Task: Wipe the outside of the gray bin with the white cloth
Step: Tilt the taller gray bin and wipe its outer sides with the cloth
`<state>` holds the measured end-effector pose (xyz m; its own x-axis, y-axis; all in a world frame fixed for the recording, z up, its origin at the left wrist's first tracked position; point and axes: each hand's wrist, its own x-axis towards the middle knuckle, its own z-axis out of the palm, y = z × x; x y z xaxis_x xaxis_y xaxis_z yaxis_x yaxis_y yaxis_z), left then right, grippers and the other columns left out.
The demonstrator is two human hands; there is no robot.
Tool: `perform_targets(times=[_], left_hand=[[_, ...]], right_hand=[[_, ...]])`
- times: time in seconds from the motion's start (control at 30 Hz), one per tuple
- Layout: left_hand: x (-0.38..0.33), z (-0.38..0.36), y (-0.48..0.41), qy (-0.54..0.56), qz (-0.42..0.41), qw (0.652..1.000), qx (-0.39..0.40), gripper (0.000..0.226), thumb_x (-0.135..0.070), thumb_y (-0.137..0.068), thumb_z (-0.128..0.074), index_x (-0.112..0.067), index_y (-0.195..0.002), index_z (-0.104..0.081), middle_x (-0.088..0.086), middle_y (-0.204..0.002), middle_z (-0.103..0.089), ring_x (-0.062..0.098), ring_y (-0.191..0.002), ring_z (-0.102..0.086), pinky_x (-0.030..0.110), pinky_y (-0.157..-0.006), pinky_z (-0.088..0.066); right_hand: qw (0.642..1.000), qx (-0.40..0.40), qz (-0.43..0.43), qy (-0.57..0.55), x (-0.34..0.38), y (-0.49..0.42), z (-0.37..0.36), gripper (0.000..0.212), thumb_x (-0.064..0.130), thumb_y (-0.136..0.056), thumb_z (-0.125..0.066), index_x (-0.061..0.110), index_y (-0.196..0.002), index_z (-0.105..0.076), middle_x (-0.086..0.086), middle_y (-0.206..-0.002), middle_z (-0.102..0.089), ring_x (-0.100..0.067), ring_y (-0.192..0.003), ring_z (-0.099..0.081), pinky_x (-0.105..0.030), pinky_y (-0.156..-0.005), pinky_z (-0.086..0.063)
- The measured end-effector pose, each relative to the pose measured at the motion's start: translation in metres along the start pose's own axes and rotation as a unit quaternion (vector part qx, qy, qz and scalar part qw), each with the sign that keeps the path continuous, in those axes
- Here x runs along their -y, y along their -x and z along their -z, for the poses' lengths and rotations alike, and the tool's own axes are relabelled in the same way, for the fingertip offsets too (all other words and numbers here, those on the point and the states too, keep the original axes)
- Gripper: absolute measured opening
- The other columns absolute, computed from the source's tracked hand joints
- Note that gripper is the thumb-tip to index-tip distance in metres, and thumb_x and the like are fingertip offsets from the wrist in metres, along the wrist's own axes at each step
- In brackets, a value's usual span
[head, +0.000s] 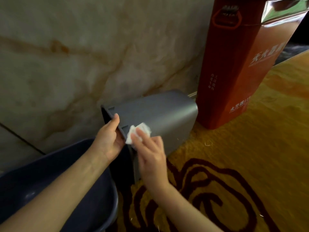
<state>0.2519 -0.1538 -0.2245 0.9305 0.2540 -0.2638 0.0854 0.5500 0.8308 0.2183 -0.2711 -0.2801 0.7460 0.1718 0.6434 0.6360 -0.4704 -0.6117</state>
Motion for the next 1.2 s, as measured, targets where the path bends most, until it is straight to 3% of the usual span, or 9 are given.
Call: perform_targets(times=[0.27,0.4,0.53,0.63,0.73,0.8,0.9,1.03,1.2], left_hand=[[-0.031,-0.033,0.019,-0.097,-0.051,0.993,-0.051,0.026,-0.021,-0.095,-0.044,-0.008,-0.079,-0.06,0.0,-0.054,-0.071,0.01,-0.046,-0.067,0.022,-0.042,-0.054],[-0.044,-0.041,0.023,-0.132,-0.008,0.99,-0.046,0.023,-0.02,-0.094,-0.044,-0.008,-0.08,-0.058,0.007,-0.066,-0.067,0.011,-0.04,-0.064,0.023,-0.036,-0.052],[-0.043,-0.048,0.016,-0.145,0.018,0.988,-0.043,0.026,-0.021,-0.095,-0.042,-0.009,-0.076,-0.054,0.003,-0.049,-0.065,0.01,-0.035,-0.061,0.022,-0.035,-0.049],[-0.046,-0.05,0.008,-0.113,0.038,0.993,-0.02,0.031,-0.025,-0.097,-0.037,-0.009,-0.077,-0.055,0.003,-0.048,-0.069,0.01,-0.041,-0.065,0.024,-0.04,-0.052],[-0.052,-0.042,0.006,-0.043,0.051,0.996,0.053,0.042,-0.039,-0.095,-0.035,-0.007,-0.088,-0.061,0.006,-0.067,-0.075,0.014,-0.063,-0.071,0.027,-0.056,-0.058],[-0.056,-0.033,0.012,-0.106,0.075,0.984,0.121,0.045,-0.046,-0.09,-0.038,-0.008,-0.095,-0.063,0.006,-0.076,-0.072,0.016,-0.071,-0.07,0.028,-0.059,-0.06],[-0.058,-0.022,0.022,-0.233,0.087,0.95,0.187,0.037,-0.037,-0.079,-0.05,-0.008,-0.093,-0.066,0.006,-0.076,-0.076,0.016,-0.069,-0.072,0.028,-0.058,-0.058],[-0.055,-0.024,0.024,-0.222,0.051,0.962,0.151,0.031,-0.026,-0.09,-0.043,-0.005,-0.088,-0.066,0.006,-0.071,-0.076,0.015,-0.065,-0.073,0.027,-0.056,-0.058],[-0.053,-0.024,0.025,-0.201,0.032,0.974,0.097,0.031,-0.025,-0.095,-0.039,-0.005,-0.087,-0.062,0.004,-0.062,-0.074,0.013,-0.055,-0.07,0.026,-0.05,-0.057]], right_hand=[[0.998,-0.062,0.028,0.011,0.002,-0.024,0.042,0.03,0.006,-0.085,-0.055,0.008,-0.114,-0.063,-0.009,-0.117,-0.064,-0.017,-0.088,-0.046,-0.017,-0.074,-0.041],[0.986,-0.121,-0.07,0.086,-0.056,-0.025,0.085,0.036,-0.013,-0.074,-0.067,0.004,-0.107,-0.067,-0.012,-0.109,-0.069,-0.031,-0.086,-0.058,-0.028,-0.074,-0.045],[0.962,-0.142,-0.21,0.097,-0.107,-0.025,0.108,0.025,0.002,-0.089,-0.058,0.008,-0.112,-0.065,-0.006,-0.111,-0.068,-0.022,-0.096,-0.054,-0.018,-0.075,-0.036],[0.966,-0.136,-0.194,0.106,-0.115,-0.035,0.103,0.02,0.003,-0.09,-0.055,0.008,-0.105,-0.068,-0.005,-0.101,-0.07,-0.017,-0.086,-0.048,-0.013,-0.063,-0.032],[0.967,-0.135,-0.187,0.108,-0.116,-0.047,0.098,0.02,0.002,-0.091,-0.052,0.009,-0.098,-0.07,-0.004,-0.096,-0.071,-0.017,-0.08,-0.043,-0.013,-0.056,-0.025],[0.967,-0.12,-0.191,0.12,-0.121,-0.054,0.095,0.022,0.002,-0.092,-0.05,0.009,-0.099,-0.07,-0.003,-0.099,-0.071,-0.019,-0.08,-0.043,-0.021,-0.056,-0.02],[0.966,-0.105,-0.204,0.123,-0.122,-0.064,0.089,0.022,0.003,-0.093,-0.047,0.004,-0.095,-0.07,-0.008,-0.096,-0.071,-0.031,-0.078,-0.05,-0.02,-0.06,-0.019],[0.97,-0.125,-0.186,0.092,-0.077,-0.065,0.069,0.019,-0.007,-0.084,-0.054,0.005,-0.085,-0.069,-0.011,-0.091,-0.07,-0.034,-0.077,-0.054,-0.024,-0.062,-0.025],[0.995,-0.085,-0.044,-0.015,0.009,-0.039,0.028,0.038,-0.013,-0.076,-0.061,0.006,-0.109,-0.067,-0.011,-0.113,-0.067,-0.019,-0.08,-0.043,-0.022,-0.07,-0.035]])
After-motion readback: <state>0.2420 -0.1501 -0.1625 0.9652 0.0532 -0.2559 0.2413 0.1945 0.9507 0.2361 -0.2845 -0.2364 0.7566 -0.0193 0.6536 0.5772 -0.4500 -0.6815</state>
